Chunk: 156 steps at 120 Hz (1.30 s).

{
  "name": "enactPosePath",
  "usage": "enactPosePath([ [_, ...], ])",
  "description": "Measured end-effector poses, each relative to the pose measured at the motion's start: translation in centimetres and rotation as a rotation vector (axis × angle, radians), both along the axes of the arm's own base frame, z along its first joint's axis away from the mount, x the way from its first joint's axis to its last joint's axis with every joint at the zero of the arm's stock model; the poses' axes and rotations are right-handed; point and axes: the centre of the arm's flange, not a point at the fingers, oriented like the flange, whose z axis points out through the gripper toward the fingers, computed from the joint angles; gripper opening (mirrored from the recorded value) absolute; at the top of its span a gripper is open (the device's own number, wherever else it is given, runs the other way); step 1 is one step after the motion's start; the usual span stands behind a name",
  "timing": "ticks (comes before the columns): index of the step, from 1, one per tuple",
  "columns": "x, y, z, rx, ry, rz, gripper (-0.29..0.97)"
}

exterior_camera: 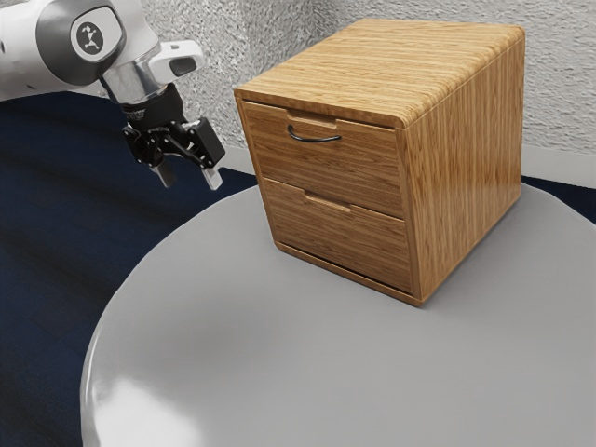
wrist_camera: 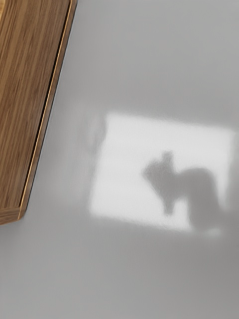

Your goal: Pull the drawer handle with one arm to open the drawer

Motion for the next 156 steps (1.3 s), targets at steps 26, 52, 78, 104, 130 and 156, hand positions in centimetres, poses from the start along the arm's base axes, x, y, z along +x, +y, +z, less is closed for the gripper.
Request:
enactPosePath([
  [26,0.0,0.0,0.0,0.0,-0.001,-0.005,0.68],
  [52,-1.2,-0.4,4.8,0.026,-0.097,-0.048,0.68],
  [78,-11.2,-0.2,18.5,0.202,-0.353,-0.43,0.68],
  [104,-10.6,3.9,16.2,0.287,-0.322,-0.743,0.68],
  [130,-6.0,5.8,11.3,0.283,-0.313,-0.986,0.68],
  [156,-2.1,-11.8,10.2,0.373,-0.378,-1.485,0.68],
])
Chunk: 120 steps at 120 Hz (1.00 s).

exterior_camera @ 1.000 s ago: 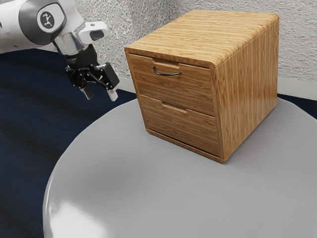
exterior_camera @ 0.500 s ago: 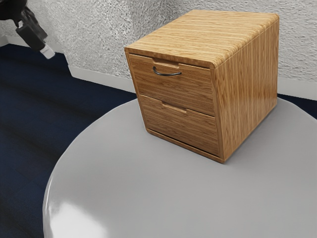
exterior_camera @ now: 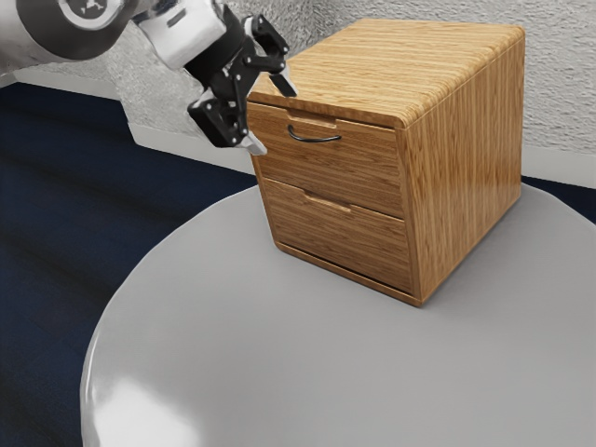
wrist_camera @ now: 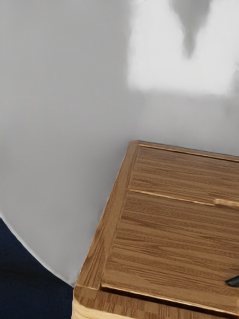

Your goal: Pull the drawer handle with one arm to open the drawer

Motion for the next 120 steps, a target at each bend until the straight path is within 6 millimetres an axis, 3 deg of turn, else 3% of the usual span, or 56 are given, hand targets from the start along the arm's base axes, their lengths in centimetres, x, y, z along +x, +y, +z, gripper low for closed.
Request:
enactPosePath([
  [11,1.2,-6.5,-1.6,0.033,-0.011,-0.158,0.62],
  [16,1.5,-7.5,-1.9,0.046,-0.021,-0.194,0.58],
  [20,1.8,-7.1,-2.1,0.054,-0.03,-0.199,0.55],
  [27,2.3,-3.5,-2.0,0.066,-0.048,-0.157,0.52],
  [44,2.2,10.8,-2.7,0.105,-0.065,0.048,0.47],
  [51,2.5,13.3,-3.4,0.12,-0.067,0.075,0.46],
  [55,3.1,13.0,-3.9,0.126,-0.07,0.061,0.45],
  [71,5.5,8.5,-5.1,0.143,-0.092,-0.039,0.42],
  [89,6.5,8.3,-5.8,0.16,-0.108,-0.061,0.39],
  [120,8.7,6.3,-7.9,0.172,-0.114,-0.116,0.35],
])
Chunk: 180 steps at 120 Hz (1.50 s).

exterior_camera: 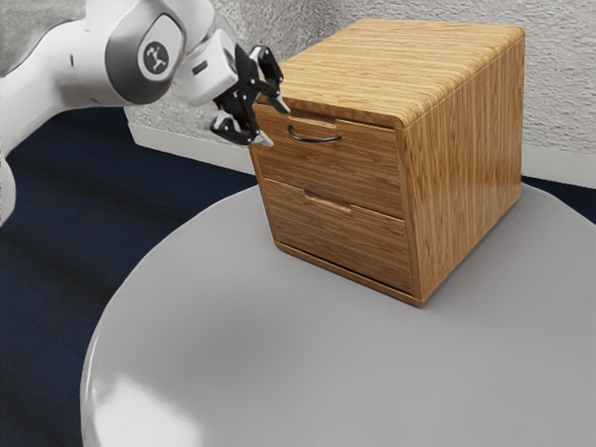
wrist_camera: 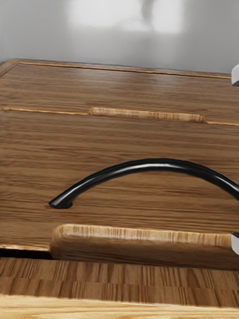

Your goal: Pull the drawer handle with one arm to open the drawer

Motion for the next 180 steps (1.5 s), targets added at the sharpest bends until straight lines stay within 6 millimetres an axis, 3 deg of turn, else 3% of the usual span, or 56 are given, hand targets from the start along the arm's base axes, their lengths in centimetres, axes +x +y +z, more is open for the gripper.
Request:
enactPosePath([
  [19,0.8,-1.5,-0.4,-0.002,-0.007,-0.033,0.33],
  [78,2.4,-2.3,-2.9,-0.014,0.01,-0.054,0.24],
  [180,2.4,-2.8,-3.6,-0.035,0.008,-0.05,0.08],
])
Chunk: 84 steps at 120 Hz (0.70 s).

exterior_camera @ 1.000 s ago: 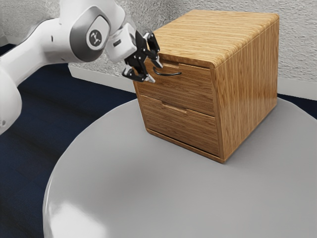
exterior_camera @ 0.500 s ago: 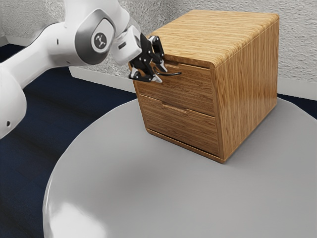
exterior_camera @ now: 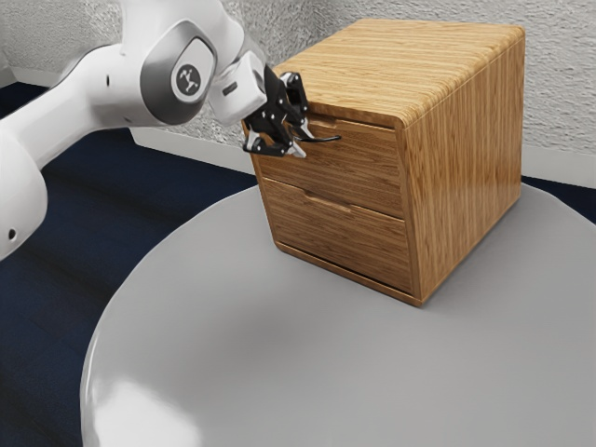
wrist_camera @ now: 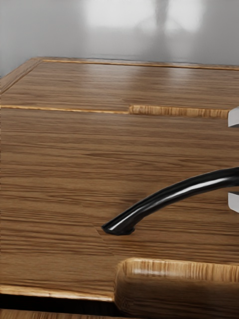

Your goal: Pull the drawer handle with one arm to open the drawer

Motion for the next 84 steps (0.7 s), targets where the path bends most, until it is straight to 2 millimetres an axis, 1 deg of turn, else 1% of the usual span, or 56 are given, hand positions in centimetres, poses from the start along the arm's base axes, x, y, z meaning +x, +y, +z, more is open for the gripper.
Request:
enactPosePath([
  [61,-0.8,0.0,-0.2,-0.004,0.007,0.003,0.06],
  [84,-1.8,0.1,0.0,-0.01,0.01,0.005,0.05],
])
